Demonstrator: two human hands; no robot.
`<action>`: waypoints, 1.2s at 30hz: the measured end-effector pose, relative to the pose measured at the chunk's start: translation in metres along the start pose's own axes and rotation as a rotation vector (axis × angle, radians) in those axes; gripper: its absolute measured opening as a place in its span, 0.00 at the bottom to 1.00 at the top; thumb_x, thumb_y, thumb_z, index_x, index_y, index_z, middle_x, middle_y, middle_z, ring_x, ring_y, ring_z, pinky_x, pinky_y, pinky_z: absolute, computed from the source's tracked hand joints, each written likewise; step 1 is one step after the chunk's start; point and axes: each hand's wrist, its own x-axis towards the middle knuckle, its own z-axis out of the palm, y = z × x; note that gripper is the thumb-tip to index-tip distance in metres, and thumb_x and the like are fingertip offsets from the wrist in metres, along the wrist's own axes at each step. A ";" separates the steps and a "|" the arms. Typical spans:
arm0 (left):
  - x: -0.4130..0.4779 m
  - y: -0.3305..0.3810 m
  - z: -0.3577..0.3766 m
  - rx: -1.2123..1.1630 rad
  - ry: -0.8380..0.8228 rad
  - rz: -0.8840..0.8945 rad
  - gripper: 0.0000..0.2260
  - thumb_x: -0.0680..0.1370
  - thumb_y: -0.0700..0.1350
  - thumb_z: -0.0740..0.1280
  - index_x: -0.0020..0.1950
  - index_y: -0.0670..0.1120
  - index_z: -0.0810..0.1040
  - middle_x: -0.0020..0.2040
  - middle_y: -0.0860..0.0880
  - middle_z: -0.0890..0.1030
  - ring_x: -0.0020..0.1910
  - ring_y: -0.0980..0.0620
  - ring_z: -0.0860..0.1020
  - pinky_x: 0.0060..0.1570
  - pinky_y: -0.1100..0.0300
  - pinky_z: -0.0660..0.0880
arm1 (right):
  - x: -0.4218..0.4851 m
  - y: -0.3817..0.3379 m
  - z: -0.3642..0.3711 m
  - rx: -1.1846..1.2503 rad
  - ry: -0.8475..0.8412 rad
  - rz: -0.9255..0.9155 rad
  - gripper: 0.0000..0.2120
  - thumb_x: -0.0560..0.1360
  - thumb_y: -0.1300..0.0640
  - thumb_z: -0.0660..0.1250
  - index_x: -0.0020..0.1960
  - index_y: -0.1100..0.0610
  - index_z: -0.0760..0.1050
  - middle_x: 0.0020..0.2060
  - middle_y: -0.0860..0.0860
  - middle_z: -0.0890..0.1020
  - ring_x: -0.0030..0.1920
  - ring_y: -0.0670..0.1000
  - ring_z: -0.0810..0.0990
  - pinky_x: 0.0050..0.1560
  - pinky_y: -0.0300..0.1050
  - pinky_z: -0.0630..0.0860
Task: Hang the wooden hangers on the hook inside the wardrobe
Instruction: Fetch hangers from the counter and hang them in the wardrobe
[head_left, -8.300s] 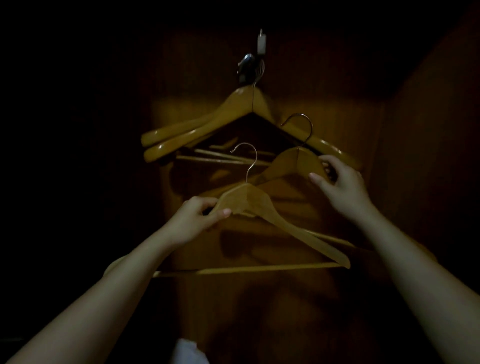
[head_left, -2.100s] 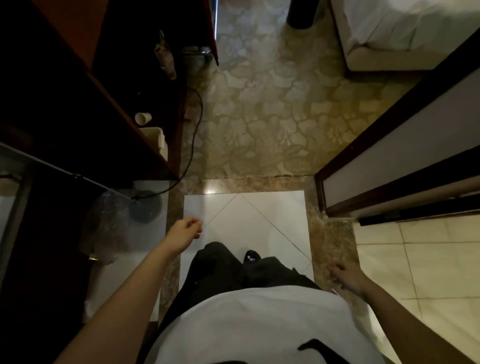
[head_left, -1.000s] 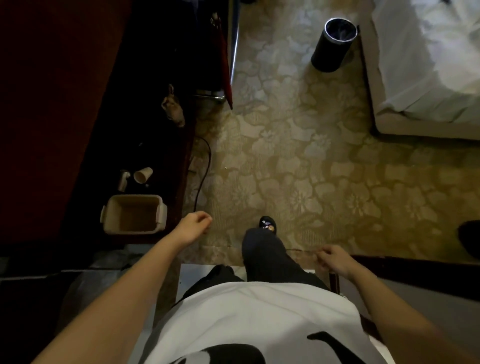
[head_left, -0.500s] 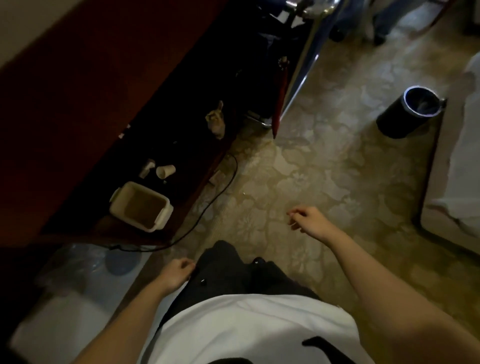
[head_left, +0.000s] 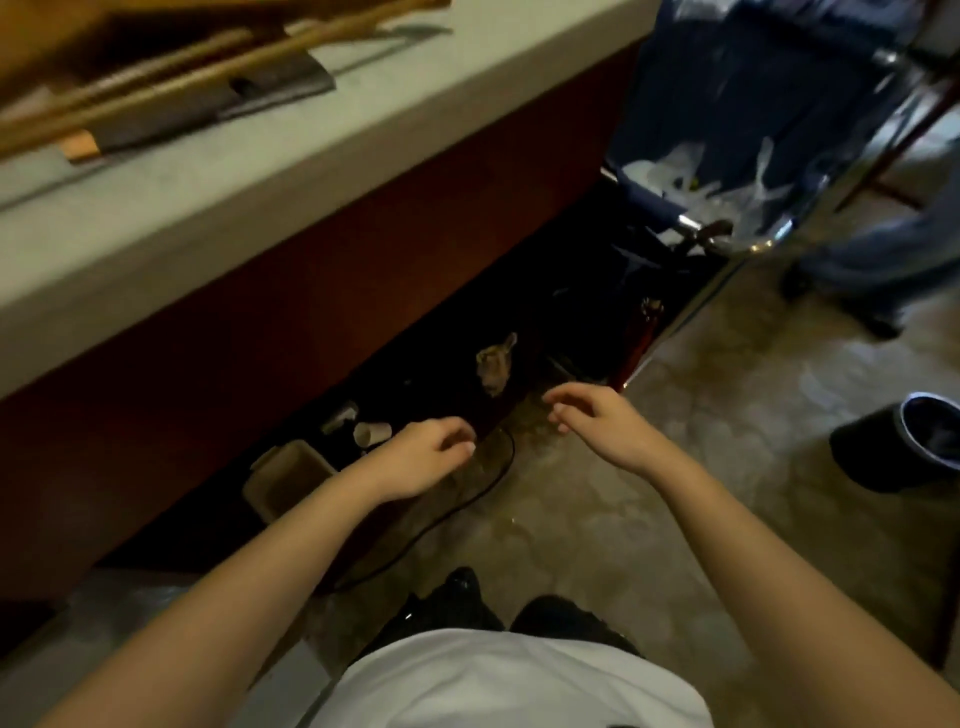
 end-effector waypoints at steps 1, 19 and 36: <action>-0.001 0.014 -0.014 0.016 0.001 0.030 0.15 0.80 0.51 0.57 0.66 0.50 0.70 0.62 0.50 0.76 0.60 0.53 0.75 0.57 0.59 0.73 | 0.007 -0.012 -0.009 -0.027 -0.004 -0.045 0.13 0.79 0.57 0.59 0.61 0.55 0.74 0.49 0.50 0.81 0.50 0.50 0.80 0.55 0.46 0.76; -0.073 0.162 -0.191 0.264 0.710 0.032 0.16 0.79 0.53 0.59 0.66 0.54 0.70 0.61 0.59 0.74 0.57 0.63 0.72 0.52 0.70 0.71 | 0.112 -0.219 -0.156 -0.210 -0.147 -0.855 0.11 0.77 0.53 0.61 0.58 0.50 0.76 0.51 0.46 0.81 0.50 0.43 0.79 0.51 0.40 0.77; -0.087 0.042 -0.283 0.286 1.061 -0.654 0.27 0.78 0.60 0.55 0.75 0.53 0.56 0.76 0.50 0.60 0.74 0.47 0.59 0.73 0.43 0.54 | 0.204 -0.358 -0.081 -0.600 -0.119 -0.942 0.24 0.76 0.51 0.63 0.70 0.53 0.64 0.64 0.54 0.73 0.61 0.54 0.73 0.59 0.48 0.74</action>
